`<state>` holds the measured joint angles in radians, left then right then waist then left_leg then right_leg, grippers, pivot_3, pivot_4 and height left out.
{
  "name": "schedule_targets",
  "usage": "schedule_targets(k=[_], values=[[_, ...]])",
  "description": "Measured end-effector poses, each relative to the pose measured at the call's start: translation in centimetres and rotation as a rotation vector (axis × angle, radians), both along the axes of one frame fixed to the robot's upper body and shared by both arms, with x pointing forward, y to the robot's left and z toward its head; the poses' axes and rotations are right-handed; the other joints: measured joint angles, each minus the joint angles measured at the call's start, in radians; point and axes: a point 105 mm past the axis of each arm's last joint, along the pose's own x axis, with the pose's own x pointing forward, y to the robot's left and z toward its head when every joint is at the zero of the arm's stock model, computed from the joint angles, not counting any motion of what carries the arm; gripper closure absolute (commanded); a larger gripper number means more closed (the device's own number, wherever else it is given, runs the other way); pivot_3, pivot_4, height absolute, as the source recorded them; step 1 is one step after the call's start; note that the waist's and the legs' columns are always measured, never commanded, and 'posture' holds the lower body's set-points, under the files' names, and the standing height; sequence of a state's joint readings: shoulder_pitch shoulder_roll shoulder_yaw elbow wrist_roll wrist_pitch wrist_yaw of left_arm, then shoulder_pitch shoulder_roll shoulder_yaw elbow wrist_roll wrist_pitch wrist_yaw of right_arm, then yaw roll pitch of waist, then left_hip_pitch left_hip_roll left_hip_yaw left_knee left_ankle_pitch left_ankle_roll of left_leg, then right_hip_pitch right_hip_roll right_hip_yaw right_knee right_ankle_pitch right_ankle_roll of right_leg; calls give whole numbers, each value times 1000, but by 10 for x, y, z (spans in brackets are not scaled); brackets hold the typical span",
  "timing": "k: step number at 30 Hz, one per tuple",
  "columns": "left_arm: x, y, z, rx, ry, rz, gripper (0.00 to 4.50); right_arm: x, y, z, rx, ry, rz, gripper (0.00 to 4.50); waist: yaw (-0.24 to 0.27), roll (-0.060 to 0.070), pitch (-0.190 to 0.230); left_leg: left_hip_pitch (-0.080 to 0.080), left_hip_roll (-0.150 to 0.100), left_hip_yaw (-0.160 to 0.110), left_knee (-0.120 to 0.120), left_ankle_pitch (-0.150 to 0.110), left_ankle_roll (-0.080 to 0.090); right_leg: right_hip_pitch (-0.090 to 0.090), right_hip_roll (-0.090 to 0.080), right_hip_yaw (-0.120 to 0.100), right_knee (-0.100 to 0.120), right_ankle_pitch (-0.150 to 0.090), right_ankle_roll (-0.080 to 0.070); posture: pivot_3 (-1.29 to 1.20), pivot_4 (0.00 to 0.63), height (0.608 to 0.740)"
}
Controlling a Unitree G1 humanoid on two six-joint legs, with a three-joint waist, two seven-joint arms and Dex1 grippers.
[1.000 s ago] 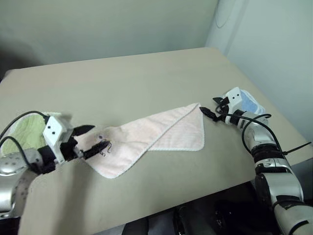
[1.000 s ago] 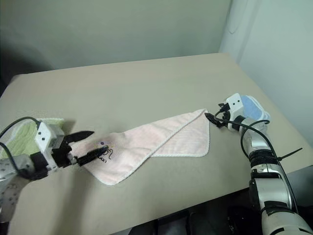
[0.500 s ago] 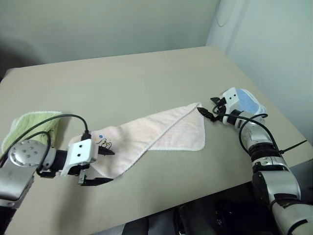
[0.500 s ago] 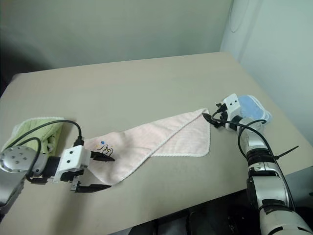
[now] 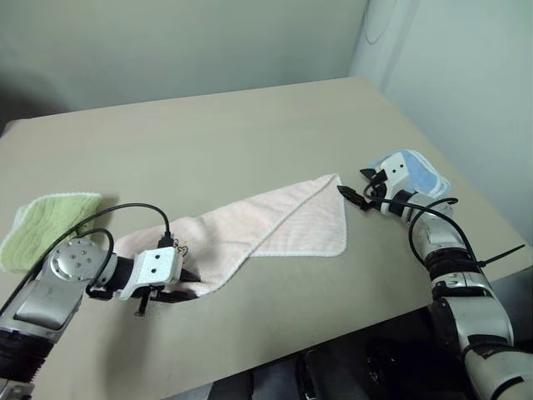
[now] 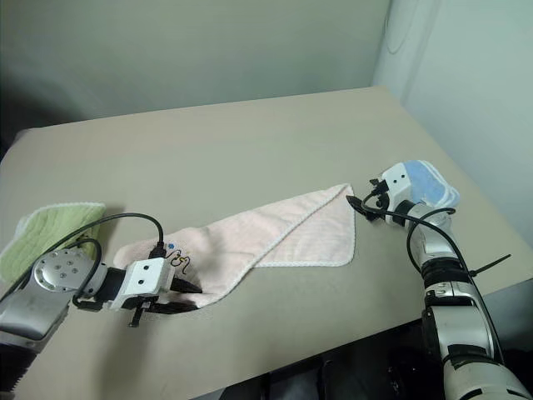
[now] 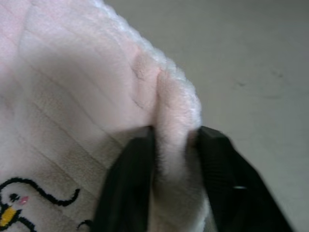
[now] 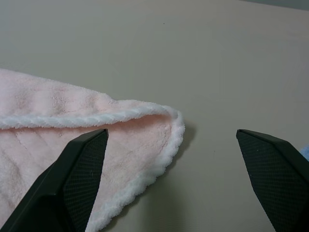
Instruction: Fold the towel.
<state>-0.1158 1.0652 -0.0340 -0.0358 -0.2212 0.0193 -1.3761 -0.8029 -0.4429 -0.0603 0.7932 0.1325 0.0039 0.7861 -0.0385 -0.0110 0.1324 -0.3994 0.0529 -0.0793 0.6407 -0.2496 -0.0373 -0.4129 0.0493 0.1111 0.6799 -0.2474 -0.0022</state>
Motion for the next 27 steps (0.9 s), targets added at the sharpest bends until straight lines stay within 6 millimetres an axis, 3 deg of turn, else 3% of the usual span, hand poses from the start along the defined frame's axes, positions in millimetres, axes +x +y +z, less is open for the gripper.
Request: schedule_targets(k=[1,2,10,16,22,27], values=[[-1,1,0,-13,9,12,4420,1,0,0,-1,4,-1,0,-1,0,0,0,0,0,0,0,0,0,0,0,0,0,0,0,150,740],[-2,2,0,-19,14,20,4467,3,1,1,-9,9,-3,0,-1,0,0,0,0,0,0,0,0,0,0,0,0,0,0,0,150,740],[2,-1,15,-144,27,121,4467,24,8,4,-132,42,-22,0,-5,0,0,-1,0,0,0,0,0,-1,0,0,0,0,0,0,150,740],[10,-1,29,-247,-5,212,4467,26,16,3,-231,59,26,0,-4,1,0,-1,0,0,0,0,0,-2,0,0,0,0,0,0,150,740],[11,-2,31,-256,-13,221,4467,25,28,-9,-277,101,52,0,-5,1,0,-1,0,0,0,0,0,-2,0,0,0,0,0,0,150,740],[12,1,35,-258,-31,231,4467,30,34,-6,-296,84,21,0,-5,1,0,-1,0,0,1,0,0,-2,0,0,1,0,0,0,150,740]])
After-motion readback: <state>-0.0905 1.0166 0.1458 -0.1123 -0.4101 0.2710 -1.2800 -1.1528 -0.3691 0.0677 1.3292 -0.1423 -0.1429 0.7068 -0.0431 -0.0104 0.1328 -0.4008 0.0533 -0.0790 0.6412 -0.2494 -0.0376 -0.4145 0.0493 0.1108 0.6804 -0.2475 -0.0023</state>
